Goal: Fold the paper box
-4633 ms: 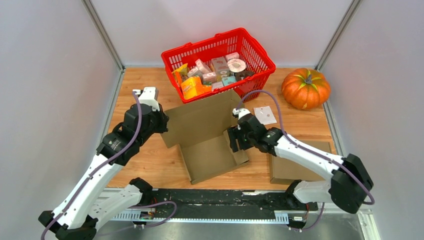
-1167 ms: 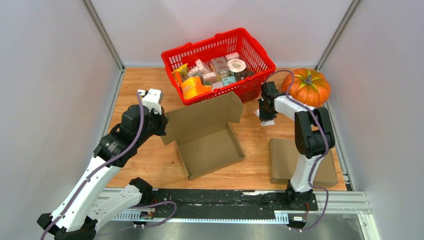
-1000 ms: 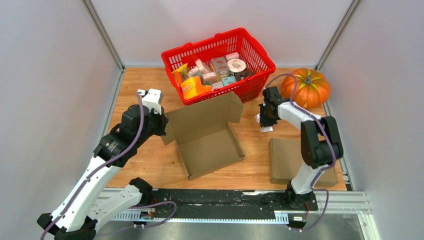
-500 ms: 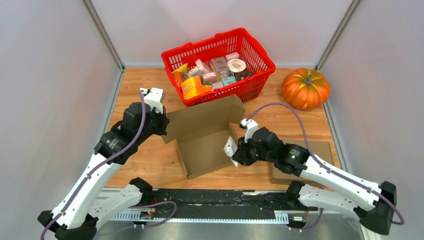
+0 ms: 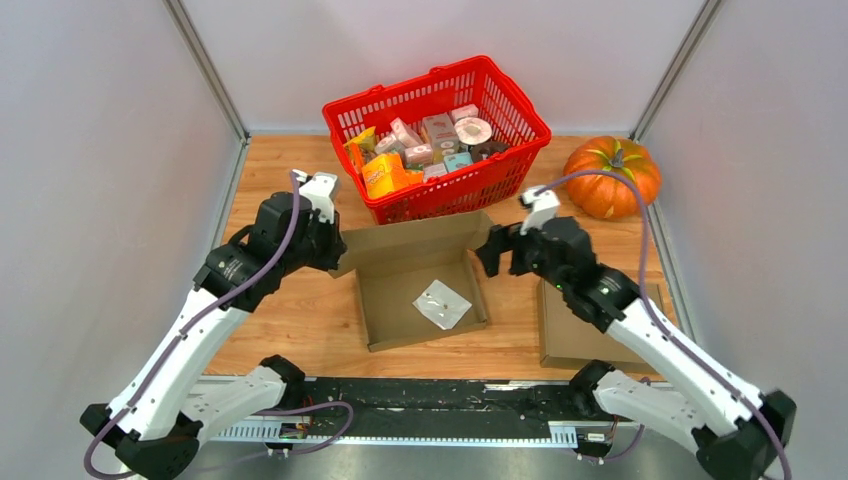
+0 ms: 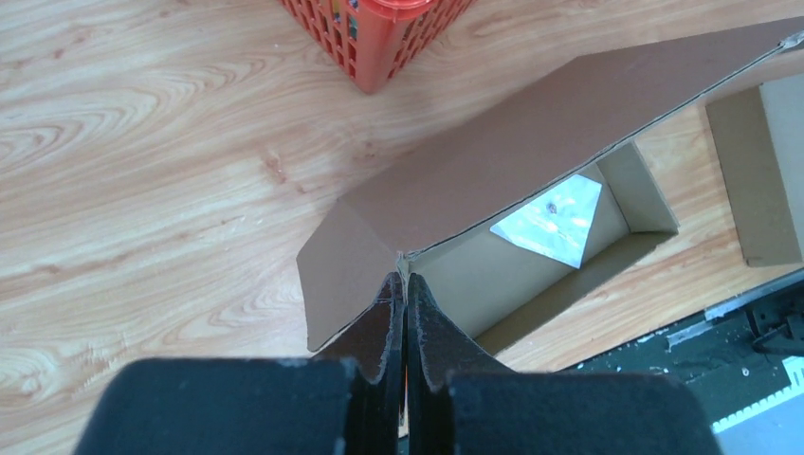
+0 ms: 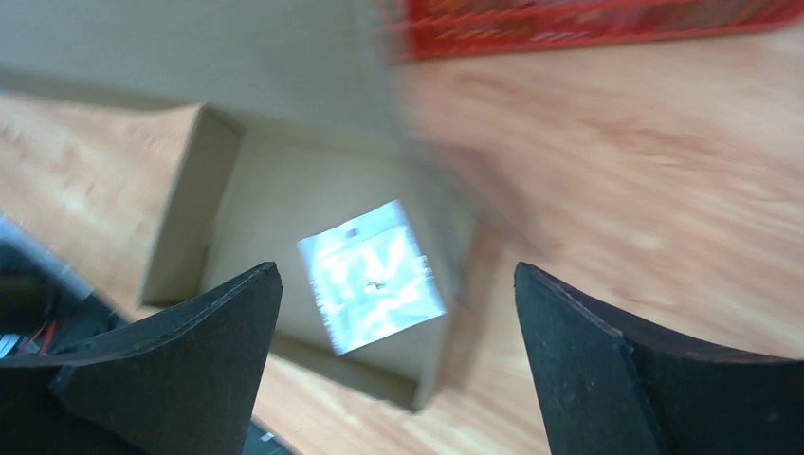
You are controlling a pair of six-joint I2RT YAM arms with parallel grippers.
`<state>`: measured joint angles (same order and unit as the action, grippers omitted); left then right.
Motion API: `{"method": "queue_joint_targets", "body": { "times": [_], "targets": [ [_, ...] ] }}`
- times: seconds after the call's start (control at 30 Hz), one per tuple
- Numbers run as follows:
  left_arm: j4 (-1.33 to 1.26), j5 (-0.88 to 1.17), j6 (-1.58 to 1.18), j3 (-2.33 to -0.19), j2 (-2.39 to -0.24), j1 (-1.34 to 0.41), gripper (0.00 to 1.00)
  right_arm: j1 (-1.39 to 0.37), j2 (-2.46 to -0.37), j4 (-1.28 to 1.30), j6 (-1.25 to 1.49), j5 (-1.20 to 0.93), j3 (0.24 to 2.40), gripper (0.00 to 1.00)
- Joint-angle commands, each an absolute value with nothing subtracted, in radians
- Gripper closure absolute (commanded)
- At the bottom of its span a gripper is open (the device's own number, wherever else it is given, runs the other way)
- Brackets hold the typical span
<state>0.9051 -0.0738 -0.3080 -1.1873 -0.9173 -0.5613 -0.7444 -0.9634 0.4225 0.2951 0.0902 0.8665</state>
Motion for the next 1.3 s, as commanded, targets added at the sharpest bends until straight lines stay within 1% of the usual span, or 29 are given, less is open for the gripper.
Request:
{"method": "queue_joint_targets", "body": {
  "times": [0.0,0.07,0.13,0.2,0.3,0.33,0.37,0.4,0.43,0.47,0.5,0.53,0.57,0.6,0.7,0.73,0.8,0.83,0.87,0.93,1.03,1.1,1.17,1.27],
  "targets": [
    [0.966,-0.028,-0.314,-1.241,-0.94,-0.561,1.0,-0.594,-0.868,0.312,0.135,-0.039,0.758,0.04],
    [0.973,-0.034,-0.313,-1.25,-0.953,-0.561,1.0,-0.534,-0.885,0.244,0.127,-0.127,0.753,0.04],
    [0.976,-0.032,-0.311,-1.255,-0.965,-0.557,1.0,-0.502,-0.942,0.192,0.14,-0.149,0.755,0.04],
    [0.974,-0.025,-0.31,-1.262,-0.976,-0.554,1.0,-0.483,-1.024,0.152,0.117,-0.222,0.79,0.09],
    [0.97,-0.011,-0.308,-1.269,-0.985,-0.535,1.0,-0.483,-1.104,0.132,0.069,-0.327,0.819,0.19],
    [0.968,-0.005,-0.308,-1.272,-0.986,-0.526,1.0,-0.483,-1.117,0.112,0.071,-0.35,0.81,0.26],
    [0.963,-0.005,-0.31,-1.279,-0.988,-0.509,1.0,-0.483,-1.124,0.068,0.084,-0.369,0.804,0.35],
    [0.957,0.02,-0.308,-1.284,-0.986,-0.503,0.99,-0.483,-1.135,0.048,0.103,-0.364,0.796,0.38],
    [0.957,0.023,-0.305,-1.29,-0.985,-0.499,0.95,-0.483,-1.137,0.035,0.115,-0.364,0.786,0.41],
    [0.96,0.017,-0.292,-1.299,-0.979,-0.497,0.81,-0.483,-1.137,0.019,0.133,-0.376,0.781,0.47],
    [0.96,0.005,-0.287,-1.295,-0.947,-0.497,0.72,-0.483,-1.135,0.015,0.141,-0.376,0.781,0.49],
    [0.95,-0.027,-0.278,-1.279,-0.919,-0.497,0.42,-0.483,-1.134,0.031,0.15,-0.367,0.788,0.55],
    [0.91,-0.055,-0.276,-1.222,-0.885,-0.495,0.32,-0.482,-1.131,0.041,0.158,-0.354,0.796,0.59],
    [0.881,-0.063,-0.275,-1.183,-0.806,-0.492,0.31,-0.483,-1.132,0.052,0.158,-0.353,0.802,0.6],
    [0.76,-0.037,-0.287,-1.027,-0.668,-0.459,0.3,-0.482,-1.157,0.104,0.155,-0.357,0.84,0.63],
    [0.732,-0.017,-0.291,-0.97,-0.646,-0.448,0.3,-0.482,-1.17,0.145,0.147,-0.37,0.86,0.65],
    [0.658,0.049,-0.301,-0.93,-0.627,-0.407,0.29,-0.479,-1.219,0.185,0.129,-0.394,0.909,0.7],
    [0.637,0.078,-0.298,-0.905,-0.632,-0.393,0.29,-0.473,-1.233,0.211,0.127,-0.4,0.92,0.74],
    [0.599,0.122,-0.292,-0.894,-0.647,-0.382,0.29,-0.468,-1.252,0.216,0.127,-0.408,0.929,0.74],
    [0.578,0.129,-0.261,-0.879,-0.67,-0.362,0.29,-0.453,-1.261,0.216,0.137,-0.432,0.933,0.78],
    [0.574,0.081,-0.227,-0.89,-0.728,-0.339,0.29,-0.433,-1.269,0.219,0.143,-0.448,0.937,0.79],
    [0.574,0.003,-0.192,-0.894,-0.776,-0.341,0.29,-0.425,-1.269,0.218,0.143,-0.462,0.937,0.79],
    [0.604,-0.116,-0.18,-0.92,-0.831,-0.339,0.29,-0.423,-1.27,0.212,0.143,-0.466,0.937,0.79],
    [0.626,-0.144,-0.172,-0.969,-0.885,-0.339,0.28,-0.422,-1.282,0.21,0.143,-0.472,0.939,0.79]
  ]
}}
